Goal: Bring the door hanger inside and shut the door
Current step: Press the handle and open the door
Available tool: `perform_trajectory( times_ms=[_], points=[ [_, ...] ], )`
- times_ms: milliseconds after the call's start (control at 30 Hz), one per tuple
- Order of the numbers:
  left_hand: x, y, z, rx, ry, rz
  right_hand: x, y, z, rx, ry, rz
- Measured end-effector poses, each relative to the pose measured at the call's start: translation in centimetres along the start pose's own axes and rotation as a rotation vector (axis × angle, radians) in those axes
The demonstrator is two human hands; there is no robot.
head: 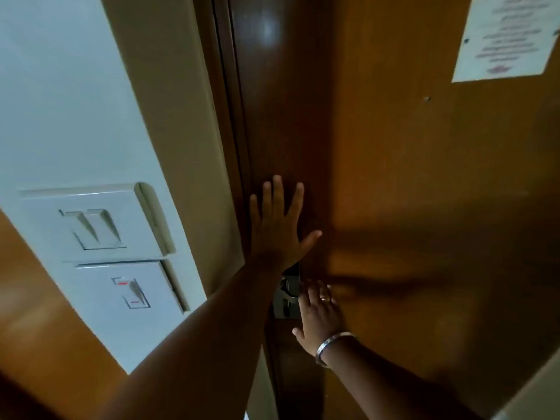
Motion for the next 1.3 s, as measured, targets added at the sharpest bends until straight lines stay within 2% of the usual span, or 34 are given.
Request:
perform_trajectory(
  times_ms=[267, 467, 567, 767, 1300],
  points=[
    [0.5, 0.2, 2.9, 0.044, 0.109, 0.062, 1.7, 0.0, 2.2, -0.089, 0.102, -0.007],
    [0.6, 0.4, 3.3, 0.032, 0.149, 0.041, 1.5, 0.0, 3.7, 0.075, 0.183, 0.033],
    [0.6, 0.4, 3.6, 0.028, 0.146, 0.039, 1.1, -0.1, 4.8, 0.191, 0.141, 0.1],
    [0.6, 0.5, 2.9, 0.044, 0.101, 0.016, 0.8, 0.4, 4.1, 0.252, 0.082, 0.068],
    [-1.2, 1.3, 1.1, 0.062, 0.071, -0.036, -1.2, 1.0, 1.1, 0.198, 0.019, -0.063]
  ],
)
Point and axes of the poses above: each hand's wrist, its own x-axis towards the middle knuckle, its own z-axis out of the palm, y = z × x, the point moved 3 cm from there along x, towards the middle knuckle, and after that the axes turned 2 degrees about x, right-handed, at the moved point
